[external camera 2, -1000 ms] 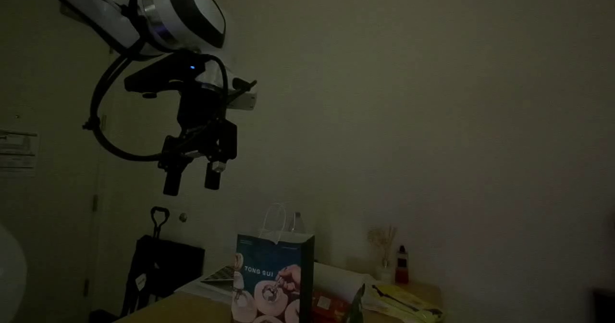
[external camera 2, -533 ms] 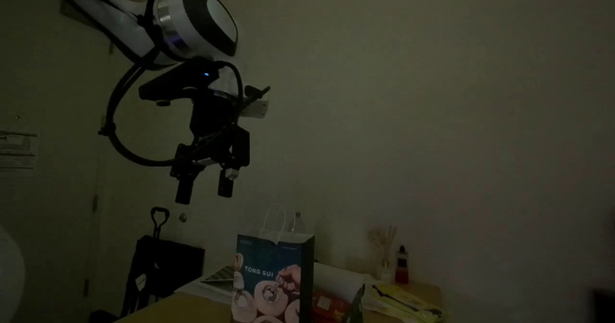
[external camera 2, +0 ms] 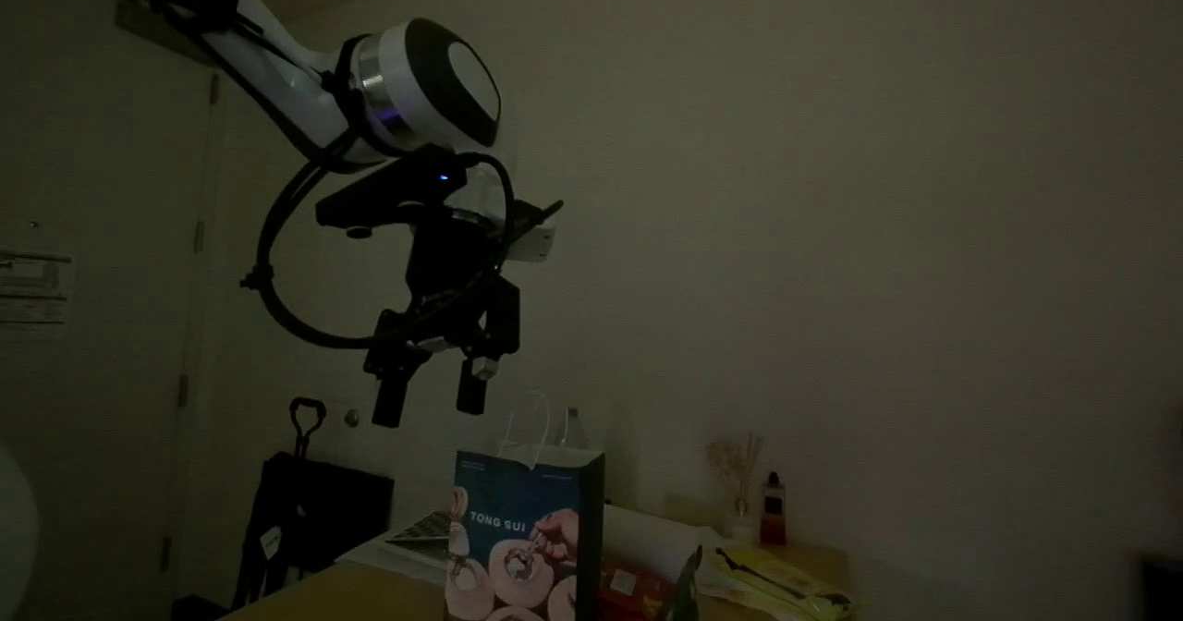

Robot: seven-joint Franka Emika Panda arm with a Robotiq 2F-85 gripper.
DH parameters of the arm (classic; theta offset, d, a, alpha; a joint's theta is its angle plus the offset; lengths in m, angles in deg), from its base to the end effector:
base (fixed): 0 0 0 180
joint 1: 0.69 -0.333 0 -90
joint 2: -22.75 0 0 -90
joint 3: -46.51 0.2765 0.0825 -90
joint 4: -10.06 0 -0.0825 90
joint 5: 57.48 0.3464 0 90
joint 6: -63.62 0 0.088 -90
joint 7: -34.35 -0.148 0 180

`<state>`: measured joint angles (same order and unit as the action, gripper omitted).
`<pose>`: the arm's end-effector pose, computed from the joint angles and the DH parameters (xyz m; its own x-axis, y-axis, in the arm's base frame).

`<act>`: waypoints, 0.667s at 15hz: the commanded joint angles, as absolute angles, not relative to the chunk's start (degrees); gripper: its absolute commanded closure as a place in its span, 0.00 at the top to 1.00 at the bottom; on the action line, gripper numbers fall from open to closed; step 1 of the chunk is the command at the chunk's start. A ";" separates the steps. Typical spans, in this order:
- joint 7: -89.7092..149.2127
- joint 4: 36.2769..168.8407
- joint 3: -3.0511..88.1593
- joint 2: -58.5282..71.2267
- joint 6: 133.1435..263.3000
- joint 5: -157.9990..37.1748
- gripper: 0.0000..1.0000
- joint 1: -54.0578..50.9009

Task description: Put the bag inside the plastic bag

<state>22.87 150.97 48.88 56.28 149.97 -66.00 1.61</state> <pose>0.3007 -0.0225 0.4166 0.9224 -0.2186 -0.3185 -0.1478 -0.9614 0.2319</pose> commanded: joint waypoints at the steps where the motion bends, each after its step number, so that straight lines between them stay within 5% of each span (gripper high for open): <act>1: 22.85 150.82 48.86 56.39 149.80 -65.99 1.00 1.50; 10: 23.49 151.49 47.77 45.57 164.45 -69.48 1.00 3.18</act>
<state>22.44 152.75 47.80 50.19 163.89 -67.56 2.84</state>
